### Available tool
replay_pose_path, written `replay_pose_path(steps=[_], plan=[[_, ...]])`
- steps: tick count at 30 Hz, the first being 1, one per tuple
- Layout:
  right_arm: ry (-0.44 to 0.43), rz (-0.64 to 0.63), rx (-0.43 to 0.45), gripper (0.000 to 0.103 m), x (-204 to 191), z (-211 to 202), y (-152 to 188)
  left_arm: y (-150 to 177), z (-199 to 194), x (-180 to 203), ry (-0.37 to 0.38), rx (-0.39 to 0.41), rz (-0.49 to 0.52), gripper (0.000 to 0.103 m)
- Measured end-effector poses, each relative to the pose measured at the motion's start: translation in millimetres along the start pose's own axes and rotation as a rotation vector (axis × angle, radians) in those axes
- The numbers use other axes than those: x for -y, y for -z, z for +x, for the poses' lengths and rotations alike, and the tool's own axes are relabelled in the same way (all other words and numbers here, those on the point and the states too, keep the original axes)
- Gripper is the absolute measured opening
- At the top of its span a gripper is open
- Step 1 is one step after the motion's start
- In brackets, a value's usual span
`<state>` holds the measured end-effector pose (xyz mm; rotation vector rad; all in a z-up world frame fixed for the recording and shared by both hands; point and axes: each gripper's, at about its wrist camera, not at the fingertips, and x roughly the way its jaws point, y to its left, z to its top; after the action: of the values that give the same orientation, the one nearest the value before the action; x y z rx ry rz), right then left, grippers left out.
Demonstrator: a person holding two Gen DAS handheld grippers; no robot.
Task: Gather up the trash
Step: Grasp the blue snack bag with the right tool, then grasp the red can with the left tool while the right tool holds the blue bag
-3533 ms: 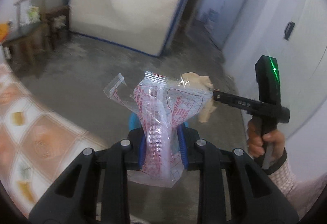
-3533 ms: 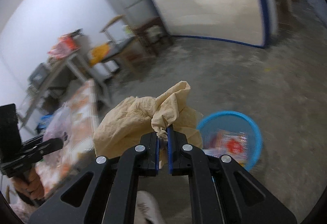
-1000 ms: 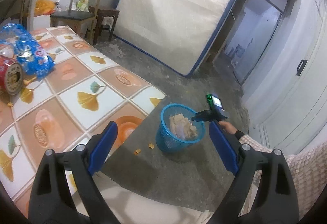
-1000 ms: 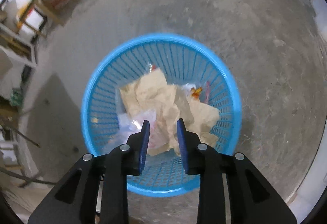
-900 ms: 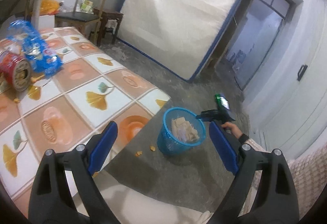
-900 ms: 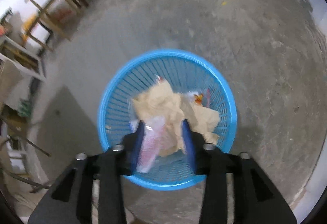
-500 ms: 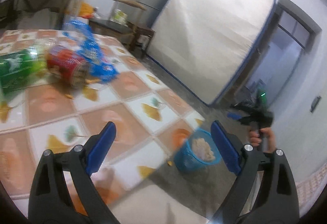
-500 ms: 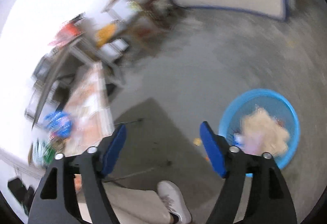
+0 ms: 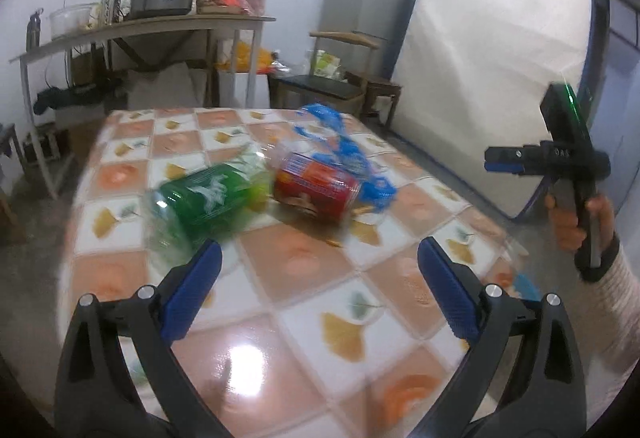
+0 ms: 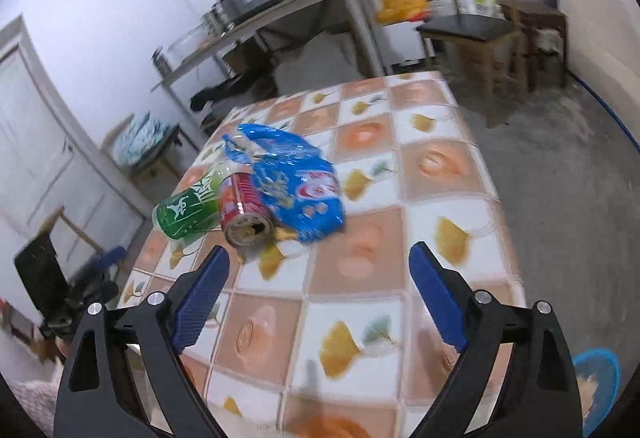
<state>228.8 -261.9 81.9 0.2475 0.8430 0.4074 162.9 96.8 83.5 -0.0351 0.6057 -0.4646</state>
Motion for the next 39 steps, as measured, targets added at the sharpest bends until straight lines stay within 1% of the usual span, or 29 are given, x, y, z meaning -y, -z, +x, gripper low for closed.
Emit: replay_pose_path(steps=[3, 5, 6, 9, 10, 14, 16, 18, 19, 20, 21, 23, 24, 26, 27, 29, 33, 35, 39], plan=[[-0.027, 0.037, -0.06, 0.09, -5.9, 35.0, -20.1, -7.1, 6.1, -10.6, -0.035, -0.004, 0.01, 0.095], [-0.044, 0.113, -0.109, 0.09, -4.3, 58.6, -32.8, -9.3, 12.7, -16.7, -0.052, -0.017, -0.014, 0.095], [-0.072, 0.161, -0.138, 0.09, -2.9, 71.8, -41.4, -9.7, 16.4, -20.1, -0.048, -0.025, -0.042, 0.095], [-0.112, 0.208, -0.187, 0.09, -6.1, 106.0, -61.4, -4.0, 26.9, -22.4, -0.002, -0.039, -0.116, 0.095], [-0.105, 0.214, -0.198, 0.09, -6.6, 115.2, -67.1, -2.3, 30.1, -22.3, 0.005, -0.044, -0.129, 0.095], [-0.023, 0.249, -0.257, 0.09, -7.6, 158.7, -83.3, 3.2, 35.8, -20.5, 0.013, -0.039, -0.153, 0.095], [0.048, 0.244, -0.284, 0.09, -7.4, 177.3, -84.7, 6.2, 36.7, -21.6, 0.02, -0.035, -0.17, 0.095], [0.078, 0.231, -0.313, 0.09, -7.0, 189.8, -81.8, 8.7, 37.0, -24.3, 0.025, -0.041, -0.185, 0.095], [0.1, 0.215, -0.319, 0.088, -8.3, 194.3, -77.8, 9.7, 37.1, -25.5, 0.025, -0.045, -0.189, 0.095], [0.113, 0.2, -0.321, 0.08, -8.4, 195.5, -75.2, 10.5, 37.0, -26.9, 0.023, -0.047, -0.191, 0.095], [0.139, 0.171, -0.325, 0.076, -10.8, 196.1, -71.2, 11.1, 37.6, -28.0, 0.021, -0.049, -0.189, 0.095], [0.17, 0.132, -0.322, 0.062, -12.2, 196.3, -66.9, 11.6, 37.5, -30.3, 0.019, -0.053, -0.183, 0.095], [0.193, 0.106, -0.322, 0.058, -13.2, 194.6, -64.1, 11.1, 38.4, -31.5, 0.018, -0.056, -0.182, 0.095], [0.224, 0.068, -0.321, 0.045, -12.6, 190.4, -58.6, 10.2, 40.6, -33.1, 0.02, -0.064, -0.181, 0.095], [0.237, 0.047, -0.32, 0.042, -11.5, 186.0, -53.7, 9.1, 41.1, -33.2, 0.021, -0.066, -0.18, 0.095], [0.257, 0.027, -0.313, 0.034, -6.6, 178.0, -48.2, 6.6, 42.0, -32.6, 0.026, -0.067, -0.175, 0.095], [0.278, 0.029, -0.273, 0.027, 9.0, 155.9, -38.5, -0.4, 46.7, -26.8, 0.038, -0.076, -0.159, 0.095], [0.281, 0.041, -0.235, 0.024, 17.6, 137.9, -32.6, -3.6, 51.4, -24.2, 0.045, -0.087, -0.161, 0.095], [0.276, 0.061, -0.128, 0.02, 28.3, 99.0, -21.4, -12.1, 65.9, -16.0, 0.071, -0.114, -0.174, 0.095]])
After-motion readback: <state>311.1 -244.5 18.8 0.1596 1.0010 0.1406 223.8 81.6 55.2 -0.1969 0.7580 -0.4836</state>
